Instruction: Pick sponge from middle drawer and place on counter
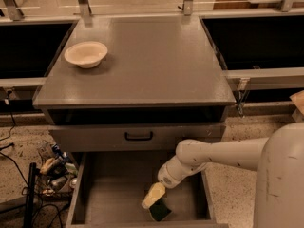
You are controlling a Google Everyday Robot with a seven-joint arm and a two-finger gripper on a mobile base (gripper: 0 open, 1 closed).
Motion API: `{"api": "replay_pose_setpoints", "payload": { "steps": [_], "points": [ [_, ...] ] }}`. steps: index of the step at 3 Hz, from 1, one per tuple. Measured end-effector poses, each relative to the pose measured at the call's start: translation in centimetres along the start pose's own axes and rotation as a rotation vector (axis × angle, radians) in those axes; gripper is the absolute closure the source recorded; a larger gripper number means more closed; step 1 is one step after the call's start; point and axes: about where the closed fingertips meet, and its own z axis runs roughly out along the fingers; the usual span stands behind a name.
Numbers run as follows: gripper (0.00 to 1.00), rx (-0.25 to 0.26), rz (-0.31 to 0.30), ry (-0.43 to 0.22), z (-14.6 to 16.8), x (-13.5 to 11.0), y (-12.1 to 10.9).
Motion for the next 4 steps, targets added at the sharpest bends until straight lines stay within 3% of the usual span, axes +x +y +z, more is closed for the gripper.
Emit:
{"api": "replay_pose_setpoints", "payload": {
  "steps": [2, 3, 4],
  "points": [
    [0.0, 0.03, 0.031, 0.034, 0.4, 0.1, -0.2],
    [0.0, 0.082, 0.097, 0.123, 1.0, 0.2, -0.7],
    [0.0, 0.091, 0.117, 0.163, 1.4, 0.3, -0.9]
  ]
}}
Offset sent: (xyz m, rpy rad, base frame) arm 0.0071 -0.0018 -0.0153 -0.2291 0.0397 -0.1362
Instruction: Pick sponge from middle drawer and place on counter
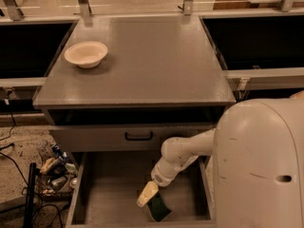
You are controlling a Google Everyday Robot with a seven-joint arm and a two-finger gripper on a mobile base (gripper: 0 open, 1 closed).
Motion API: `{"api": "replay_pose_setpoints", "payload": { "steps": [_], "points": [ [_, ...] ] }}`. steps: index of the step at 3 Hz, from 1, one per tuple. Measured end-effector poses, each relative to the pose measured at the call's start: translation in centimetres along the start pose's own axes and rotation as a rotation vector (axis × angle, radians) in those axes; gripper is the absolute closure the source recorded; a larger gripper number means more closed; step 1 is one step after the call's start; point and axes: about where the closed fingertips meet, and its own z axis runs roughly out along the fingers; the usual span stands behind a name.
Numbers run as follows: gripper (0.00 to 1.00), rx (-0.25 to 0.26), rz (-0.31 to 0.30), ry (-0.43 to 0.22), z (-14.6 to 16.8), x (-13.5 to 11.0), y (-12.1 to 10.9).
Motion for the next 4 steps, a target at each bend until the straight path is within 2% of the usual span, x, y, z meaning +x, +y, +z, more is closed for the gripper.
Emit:
{"api": "replay_pose_setpoints", "payload": {
  "steps": [1, 3, 4],
  "points": [
    [0.0, -0.009, 0.003, 0.007, 0.3, 0.2, 0.0],
    [0.0, -0.116, 0.038, 0.053, 3.1, 2.8, -0.3],
    [0.0, -0.139, 0.051, 0.062, 3.5, 3.7, -0.3]
  ]
}}
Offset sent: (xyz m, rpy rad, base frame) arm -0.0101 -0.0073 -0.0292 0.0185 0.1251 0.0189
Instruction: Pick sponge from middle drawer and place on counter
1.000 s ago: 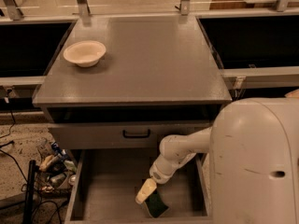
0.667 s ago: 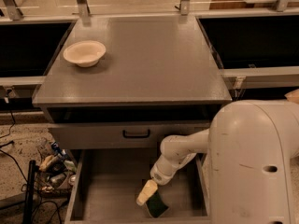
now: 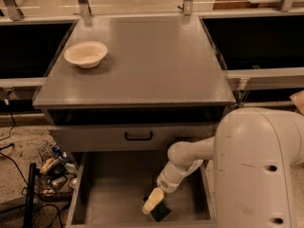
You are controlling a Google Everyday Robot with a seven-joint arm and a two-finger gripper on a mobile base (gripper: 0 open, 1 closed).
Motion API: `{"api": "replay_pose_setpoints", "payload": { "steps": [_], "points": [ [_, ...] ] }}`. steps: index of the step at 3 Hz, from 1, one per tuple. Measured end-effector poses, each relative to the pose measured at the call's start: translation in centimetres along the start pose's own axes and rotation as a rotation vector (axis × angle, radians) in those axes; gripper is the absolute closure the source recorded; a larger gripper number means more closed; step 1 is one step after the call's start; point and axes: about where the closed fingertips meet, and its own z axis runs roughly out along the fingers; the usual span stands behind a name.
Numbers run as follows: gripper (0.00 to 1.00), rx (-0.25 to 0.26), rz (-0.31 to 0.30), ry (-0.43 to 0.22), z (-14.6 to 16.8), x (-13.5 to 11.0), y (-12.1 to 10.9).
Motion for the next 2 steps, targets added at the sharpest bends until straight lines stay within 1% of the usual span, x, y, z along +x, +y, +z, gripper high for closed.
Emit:
{"api": "replay_pose_setpoints", "payload": {
  "steps": [1, 2],
  "points": [
    [0.0, -0.004, -0.004, 0.0, 0.0, 0.0, 0.1],
    [0.0, -0.049, -0.029, -0.017, -0.9, 0.9, 1.3]
  ]
}}
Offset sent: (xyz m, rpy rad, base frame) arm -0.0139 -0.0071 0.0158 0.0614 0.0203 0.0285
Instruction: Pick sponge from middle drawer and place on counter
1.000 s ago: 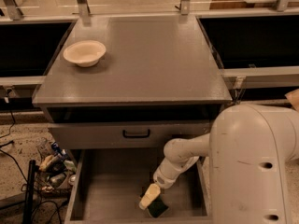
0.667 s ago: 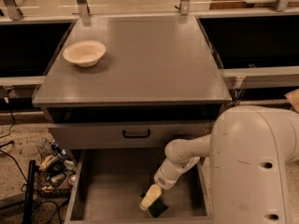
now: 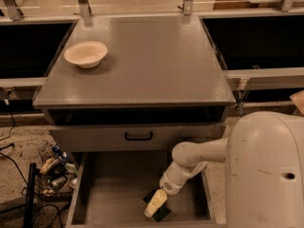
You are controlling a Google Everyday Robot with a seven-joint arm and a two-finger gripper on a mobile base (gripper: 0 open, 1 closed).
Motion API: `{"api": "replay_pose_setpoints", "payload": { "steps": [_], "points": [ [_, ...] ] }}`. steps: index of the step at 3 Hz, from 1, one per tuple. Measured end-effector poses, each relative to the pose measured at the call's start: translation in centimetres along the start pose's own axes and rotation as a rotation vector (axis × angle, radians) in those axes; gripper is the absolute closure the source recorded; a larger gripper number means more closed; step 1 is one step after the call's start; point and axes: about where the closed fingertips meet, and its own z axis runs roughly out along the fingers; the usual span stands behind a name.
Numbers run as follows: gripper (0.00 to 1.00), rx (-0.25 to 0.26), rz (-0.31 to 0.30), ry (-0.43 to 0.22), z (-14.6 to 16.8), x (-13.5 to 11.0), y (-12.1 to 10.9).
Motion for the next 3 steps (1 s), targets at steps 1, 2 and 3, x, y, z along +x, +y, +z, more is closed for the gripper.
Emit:
{"api": "replay_pose_setpoints", "payload": {
  "steps": [1, 2, 3],
  "points": [
    [0.0, 0.031, 0.024, 0.019, 0.55, -0.17, -0.1],
    [0.0, 0.031, 0.024, 0.019, 0.55, -0.17, -0.1],
    [0.1, 0.031, 0.024, 0.019, 0.55, -0.17, -0.1]
  ]
}}
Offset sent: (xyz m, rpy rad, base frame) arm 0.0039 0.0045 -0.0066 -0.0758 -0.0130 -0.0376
